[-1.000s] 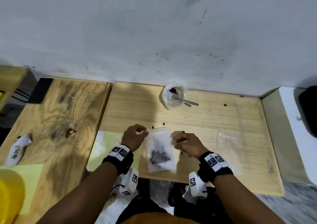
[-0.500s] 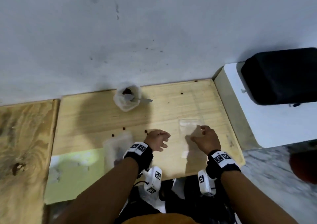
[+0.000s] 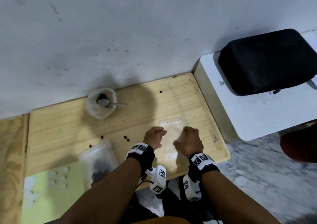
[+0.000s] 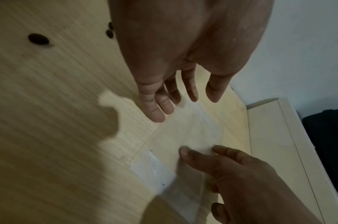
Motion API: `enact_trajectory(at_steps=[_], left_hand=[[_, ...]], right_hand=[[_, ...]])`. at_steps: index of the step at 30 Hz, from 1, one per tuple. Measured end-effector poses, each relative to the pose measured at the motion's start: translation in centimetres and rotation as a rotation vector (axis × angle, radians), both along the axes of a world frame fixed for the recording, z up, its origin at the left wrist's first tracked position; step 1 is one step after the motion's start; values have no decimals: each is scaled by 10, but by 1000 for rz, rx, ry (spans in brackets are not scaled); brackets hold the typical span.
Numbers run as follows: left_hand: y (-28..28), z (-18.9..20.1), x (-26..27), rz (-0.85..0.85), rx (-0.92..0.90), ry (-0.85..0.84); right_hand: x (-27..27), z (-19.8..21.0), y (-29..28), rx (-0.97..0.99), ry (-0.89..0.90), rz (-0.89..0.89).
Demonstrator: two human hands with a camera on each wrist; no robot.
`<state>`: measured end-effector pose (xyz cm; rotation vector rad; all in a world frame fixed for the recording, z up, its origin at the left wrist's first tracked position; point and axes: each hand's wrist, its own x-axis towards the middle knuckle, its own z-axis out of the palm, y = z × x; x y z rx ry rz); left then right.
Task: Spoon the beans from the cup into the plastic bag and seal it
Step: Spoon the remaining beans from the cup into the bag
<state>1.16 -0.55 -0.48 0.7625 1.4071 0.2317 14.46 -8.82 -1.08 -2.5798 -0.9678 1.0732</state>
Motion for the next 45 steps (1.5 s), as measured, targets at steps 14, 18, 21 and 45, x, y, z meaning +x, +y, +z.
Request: enact_trajectory(at_steps=[14, 18, 21, 45], left_hand=[[13, 2, -6, -296, 440, 76], [30, 20, -28, -148, 496, 25], [41, 36, -50, -44, 530, -5], [63, 91, -198, 58, 698, 188]], right_hand=[[9, 2, 7, 318, 390, -299], [-1, 23, 28, 365, 561, -337], [-15, 39, 45, 366, 628, -241], [-167, 130, 127, 346, 673, 230]])
